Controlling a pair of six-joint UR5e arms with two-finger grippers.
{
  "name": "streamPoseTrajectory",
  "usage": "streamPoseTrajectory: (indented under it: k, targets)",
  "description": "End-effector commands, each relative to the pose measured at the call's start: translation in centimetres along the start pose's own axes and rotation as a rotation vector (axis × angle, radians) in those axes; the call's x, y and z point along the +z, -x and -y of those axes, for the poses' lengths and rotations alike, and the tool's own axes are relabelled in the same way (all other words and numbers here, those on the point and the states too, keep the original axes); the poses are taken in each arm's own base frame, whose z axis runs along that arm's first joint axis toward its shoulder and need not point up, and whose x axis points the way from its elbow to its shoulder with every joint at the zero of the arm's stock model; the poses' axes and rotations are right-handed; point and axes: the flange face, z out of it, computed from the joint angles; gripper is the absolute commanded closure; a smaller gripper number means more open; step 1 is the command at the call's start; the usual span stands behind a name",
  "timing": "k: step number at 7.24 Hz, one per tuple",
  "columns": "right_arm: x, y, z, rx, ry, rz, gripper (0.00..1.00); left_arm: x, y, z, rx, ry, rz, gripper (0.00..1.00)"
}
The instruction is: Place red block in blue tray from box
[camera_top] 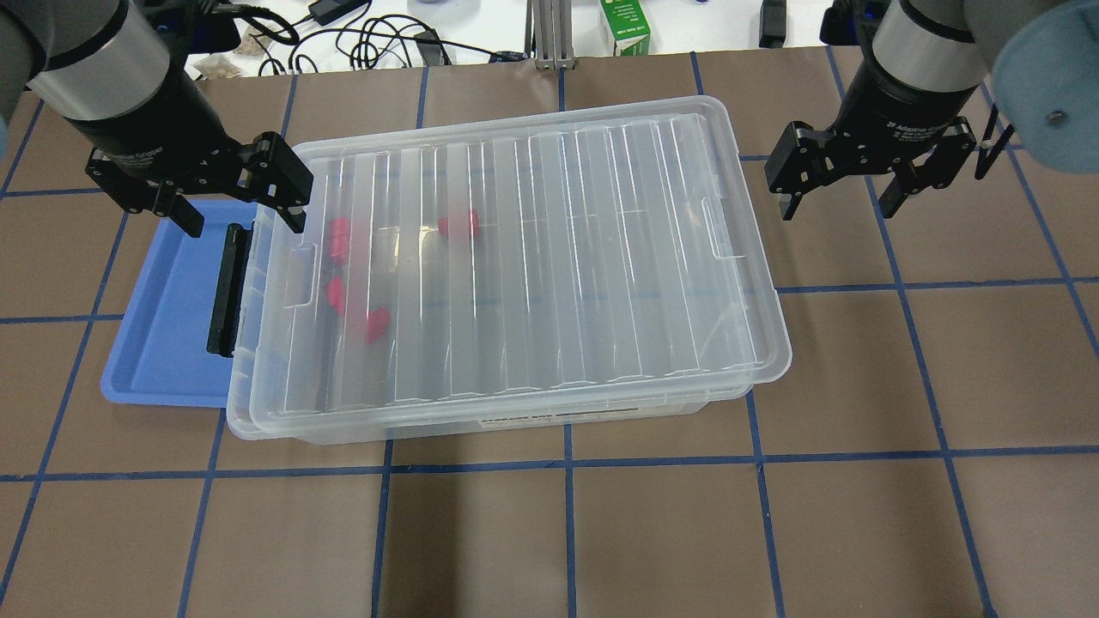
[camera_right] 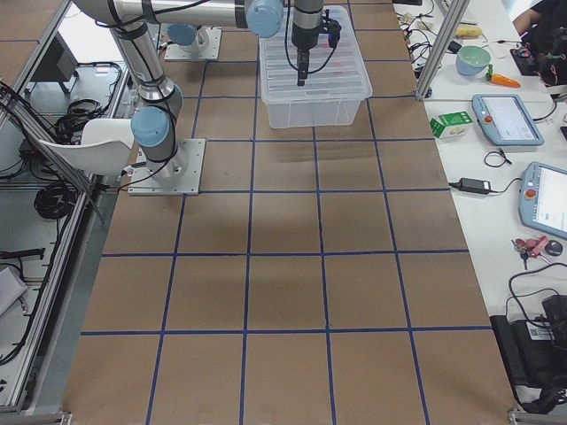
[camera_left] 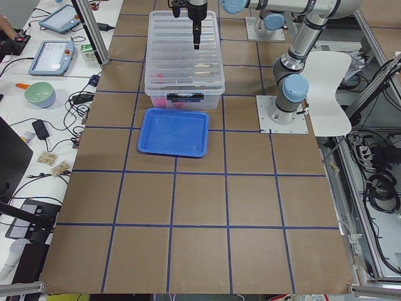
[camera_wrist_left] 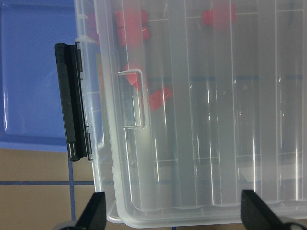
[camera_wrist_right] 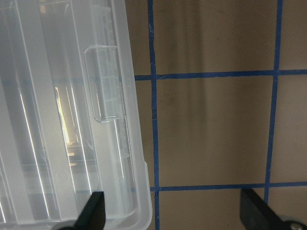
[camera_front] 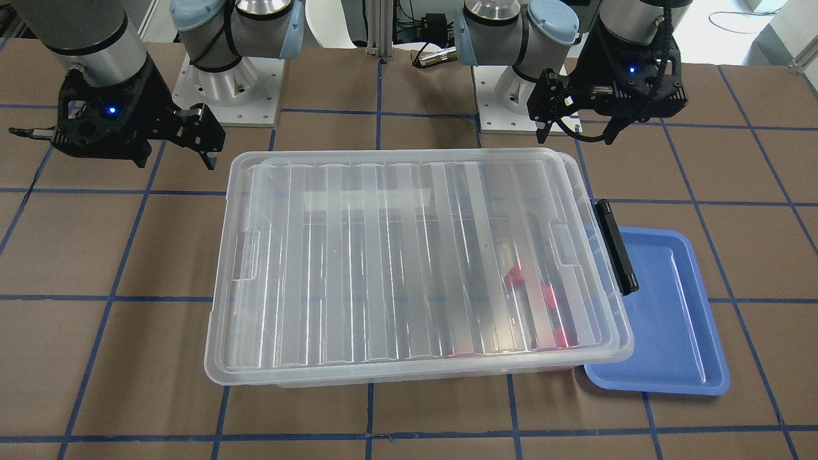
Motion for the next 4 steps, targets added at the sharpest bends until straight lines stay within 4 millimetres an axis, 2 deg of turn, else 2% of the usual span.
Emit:
streamPoseTrajectory:
  k: [1,2,3,4]
  targets:
    - [0.5,-0.1,0.3,0.0,0.007,-0.005,0.0,0.0,0.0,0.0,0.003,0.002,-0.001,0.0]
    - [1.8,-0.2,1.0,0.003,0.03,-0.003,0.0,0.1,0.0,0.0,0.003,0.005,0.0,0.0]
    - [4.3,-0.2,3.6,0.008,0.023,0.001,0.0,0.1,0.0,0.0,0.002,0.003,0.002,0.0]
    - [4.8,0.1,5.5,0.005,-0.055,0.006,0.0,0.1,0.0,0.0,0.0,0.003,0.002,0.0]
